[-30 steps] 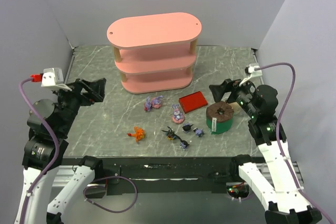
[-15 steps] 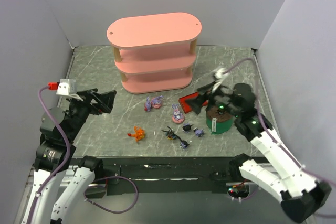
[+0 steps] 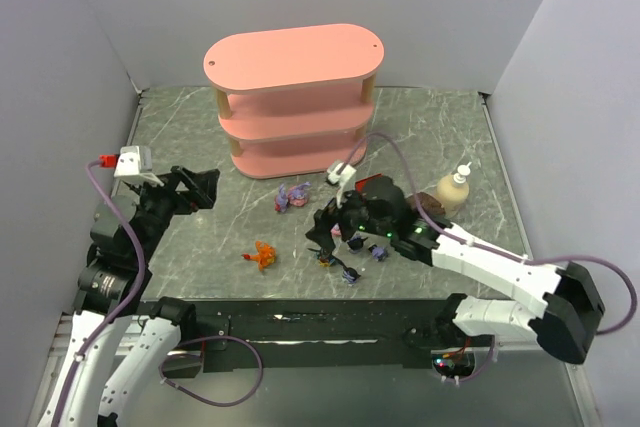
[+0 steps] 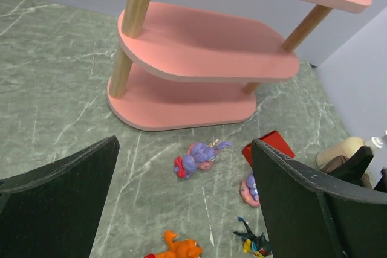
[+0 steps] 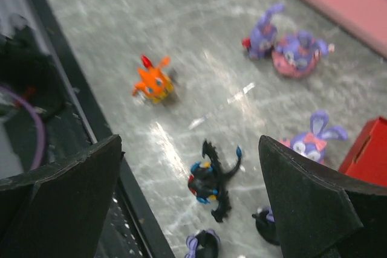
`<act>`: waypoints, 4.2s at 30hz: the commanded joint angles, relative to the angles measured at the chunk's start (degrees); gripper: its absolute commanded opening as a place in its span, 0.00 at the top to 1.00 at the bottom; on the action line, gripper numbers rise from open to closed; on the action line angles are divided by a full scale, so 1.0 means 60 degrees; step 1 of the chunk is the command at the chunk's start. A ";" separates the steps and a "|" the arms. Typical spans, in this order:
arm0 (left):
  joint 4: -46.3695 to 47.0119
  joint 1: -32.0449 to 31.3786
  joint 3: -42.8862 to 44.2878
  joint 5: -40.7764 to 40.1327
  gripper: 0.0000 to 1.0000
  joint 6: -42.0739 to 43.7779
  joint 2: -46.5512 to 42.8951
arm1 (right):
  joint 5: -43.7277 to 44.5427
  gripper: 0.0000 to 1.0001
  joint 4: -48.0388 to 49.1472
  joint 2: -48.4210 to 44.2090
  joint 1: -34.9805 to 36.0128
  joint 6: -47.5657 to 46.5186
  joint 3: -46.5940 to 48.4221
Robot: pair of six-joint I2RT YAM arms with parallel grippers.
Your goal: Place and organize the plastic toys onto the shelf
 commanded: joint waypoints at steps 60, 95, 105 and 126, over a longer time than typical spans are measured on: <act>0.0216 0.0044 -0.0460 -0.0721 0.04 -0.0214 0.0708 | 0.7158 1.00 -0.2746 0.3396 0.2968 0.7152 0.1122; 0.2266 -0.0336 -0.1398 0.8785 0.03 0.0533 0.0884 | -0.2377 1.00 -0.2055 -0.1220 -0.0797 0.5233 0.1619; 0.2282 -0.1507 -0.1632 0.8215 0.01 0.0547 0.1030 | -0.3828 1.00 -0.1924 -0.1015 -0.0797 0.5189 0.1912; 0.1007 -0.4731 -0.1090 0.5388 0.32 0.0782 0.2363 | -0.4180 1.00 -0.1866 -0.0708 -0.0812 0.5203 0.2118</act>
